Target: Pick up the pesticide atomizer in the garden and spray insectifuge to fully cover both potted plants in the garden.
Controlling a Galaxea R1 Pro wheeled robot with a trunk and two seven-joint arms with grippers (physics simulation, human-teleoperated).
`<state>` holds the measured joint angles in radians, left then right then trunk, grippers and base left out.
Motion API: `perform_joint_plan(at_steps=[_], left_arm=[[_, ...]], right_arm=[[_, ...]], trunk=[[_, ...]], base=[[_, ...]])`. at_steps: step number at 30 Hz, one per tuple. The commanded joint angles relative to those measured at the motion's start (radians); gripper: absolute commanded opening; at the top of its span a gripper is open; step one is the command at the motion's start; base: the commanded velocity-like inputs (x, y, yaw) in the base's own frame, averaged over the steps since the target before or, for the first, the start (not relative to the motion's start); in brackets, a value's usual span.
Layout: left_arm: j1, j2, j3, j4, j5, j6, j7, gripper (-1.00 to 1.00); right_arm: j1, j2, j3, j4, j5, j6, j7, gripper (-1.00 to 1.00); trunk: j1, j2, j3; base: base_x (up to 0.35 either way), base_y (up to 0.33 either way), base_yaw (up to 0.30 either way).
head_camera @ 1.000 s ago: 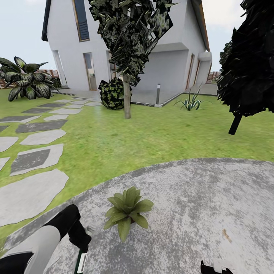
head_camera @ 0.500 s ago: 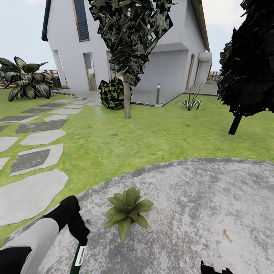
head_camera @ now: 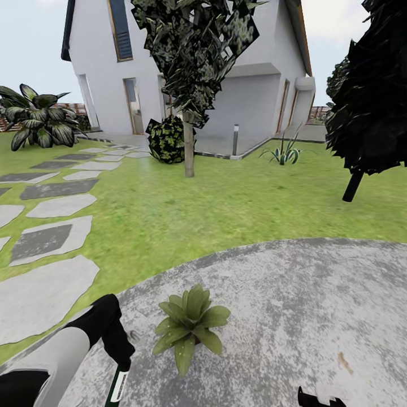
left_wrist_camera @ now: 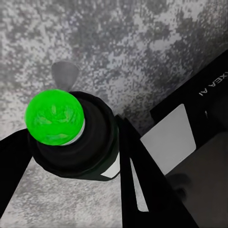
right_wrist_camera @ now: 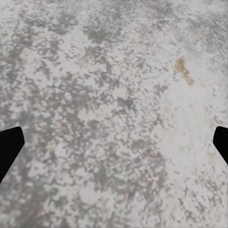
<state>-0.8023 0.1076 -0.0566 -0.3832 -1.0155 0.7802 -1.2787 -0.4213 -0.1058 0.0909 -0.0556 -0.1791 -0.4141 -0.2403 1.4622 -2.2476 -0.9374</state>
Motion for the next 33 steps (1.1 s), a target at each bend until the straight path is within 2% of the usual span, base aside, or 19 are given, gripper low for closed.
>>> perform_joint_plan(at_steps=[1,4,9,11,14,17,19,21,23,25,26,27,28,30,33], left_arm=[[0.000,0.003,-0.008,-0.002,-0.001,0.010,-0.007,-1.00],[0.003,0.015,-0.010,0.007,-0.001,0.005,-0.006,-1.00],[0.007,0.017,-0.010,0.015,0.002,0.003,-0.002,-1.00],[0.053,0.010,-0.008,0.004,-0.001,0.005,0.001,-1.00],[0.062,0.011,-0.003,-0.004,0.005,0.006,0.001,-1.00],[0.051,0.002,-0.005,-0.018,0.002,0.010,-0.006,-1.00],[0.026,-0.016,-0.008,-0.022,-0.001,0.010,-0.008,-1.00],[-0.018,-0.030,-0.009,-0.021,-0.007,0.010,-0.009,-1.00],[-0.061,-0.041,-0.010,-0.020,-0.023,0.010,-0.042,-1.00],[-0.092,-0.054,-0.014,-0.020,-0.064,0.007,-0.110,-1.00],[-0.112,-0.060,-0.029,-0.020,-0.109,0.007,-0.157,-1.00],[-0.133,-0.065,-0.055,-0.021,-0.181,0.009,-0.223,-1.00],[-0.142,-0.071,-0.068,-0.022,-0.226,0.009,-0.275,-1.00],[-0.149,-0.078,-0.082,-0.069,-0.298,0.009,-0.292,-1.00],[-0.147,-0.077,-0.084,-0.095,-0.313,0.011,-0.292,-1.00]], right_arm=[[-0.001,0.000,0.009,0.000,-0.010,-0.003,-0.002,1.00],[-0.001,0.001,0.009,0.000,-0.010,-0.003,-0.002,1.00],[-0.001,0.000,0.009,0.000,-0.010,-0.003,-0.002,1.00],[-0.001,0.000,0.009,0.001,-0.010,-0.003,-0.001,1.00],[-0.001,0.000,0.009,0.002,-0.010,-0.003,-0.002,1.00],[-0.001,0.000,0.009,0.003,-0.010,-0.003,-0.002,1.00],[-0.001,0.000,0.009,0.004,-0.010,-0.002,-0.002,1.00],[-0.001,0.000,0.009,0.005,-0.010,-0.002,-0.002,1.00],[-0.001,0.000,0.009,0.005,-0.010,-0.002,-0.002,1.00],[-0.001,0.000,0.009,0.005,-0.010,-0.002,-0.002,1.00],[-0.001,0.000,0.009,0.004,-0.010,-0.002,-0.002,1.00],[-0.001,0.000,0.009,0.004,-0.009,-0.002,-0.002,1.00],[-0.001,0.000,0.009,0.004,-0.009,-0.002,-0.002,1.00],[-0.001,0.000,0.009,0.003,-0.009,-0.002,-0.002,1.00],[-0.001,0.000,0.009,0.002,-0.009,-0.002,-0.002,1.00]], trunk=[[0.000,0.000,-0.001],[0.000,0.000,-0.001],[0.000,0.000,-0.001],[0.000,0.000,-0.001],[0.000,0.000,-0.001],[0.000,0.000,-0.001],[0.000,0.000,-0.001],[0.000,0.000,-0.001],[0.000,0.000,-0.001],[0.000,0.000,-0.001],[0.000,0.000,-0.001],[0.000,0.000,-0.001],[0.000,0.000,-0.001],[0.000,0.000,-0.001],[0.000,0.000,-0.001]], base=[[0.005,0.000,0.026],[0.001,0.000,0.208],[0.000,0.000,0.135],[0.000,0.000,0.014],[0.000,0.000,0.001],[0.000,0.000,0.000],[0.000,0.000,0.000],[0.000,0.000,0.000],[0.000,0.000,0.000],[0.000,0.000,0.000],[0.000,0.000,0.000],[0.000,0.000,0.000],[0.000,0.000,0.000],[0.000,0.000,0.117],[0.000,0.000,0.231]])
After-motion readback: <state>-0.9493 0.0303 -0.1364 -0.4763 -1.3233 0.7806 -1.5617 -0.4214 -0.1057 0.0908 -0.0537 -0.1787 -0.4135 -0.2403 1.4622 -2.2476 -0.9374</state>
